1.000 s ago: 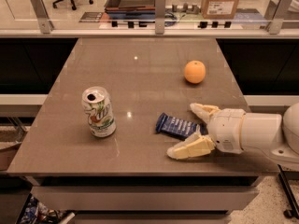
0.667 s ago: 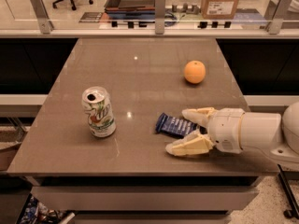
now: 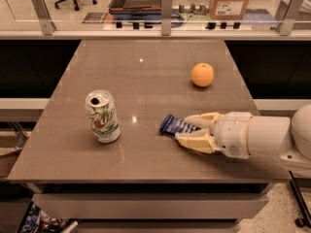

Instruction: Pick rxbar blueberry

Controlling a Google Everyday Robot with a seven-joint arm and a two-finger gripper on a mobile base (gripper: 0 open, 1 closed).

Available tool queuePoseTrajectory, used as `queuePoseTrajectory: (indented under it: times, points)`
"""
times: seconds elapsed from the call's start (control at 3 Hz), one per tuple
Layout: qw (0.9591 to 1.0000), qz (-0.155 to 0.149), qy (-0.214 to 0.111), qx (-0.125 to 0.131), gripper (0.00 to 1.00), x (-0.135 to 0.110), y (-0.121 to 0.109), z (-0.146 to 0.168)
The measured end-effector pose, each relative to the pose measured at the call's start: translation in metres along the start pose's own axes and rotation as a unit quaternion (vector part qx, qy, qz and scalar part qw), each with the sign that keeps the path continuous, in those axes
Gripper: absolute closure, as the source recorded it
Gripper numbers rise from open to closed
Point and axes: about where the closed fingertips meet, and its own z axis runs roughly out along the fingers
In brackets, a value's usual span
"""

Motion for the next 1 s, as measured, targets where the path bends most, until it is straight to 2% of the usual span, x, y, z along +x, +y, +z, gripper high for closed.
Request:
queuePoseTrajectory:
  times: [0.33,0.67,1.0]
  points:
    - [1.0,-0.002,0.0,0.0,1.0,-0.002,0.001,0.0]
    - [1.0,-0.002,0.0,-0.001,1.0,-0.002,0.001,0.0]
    - [0.9991,-0.008,-0.032,-0.027,1.0,-0.018,-0.008,0.006]
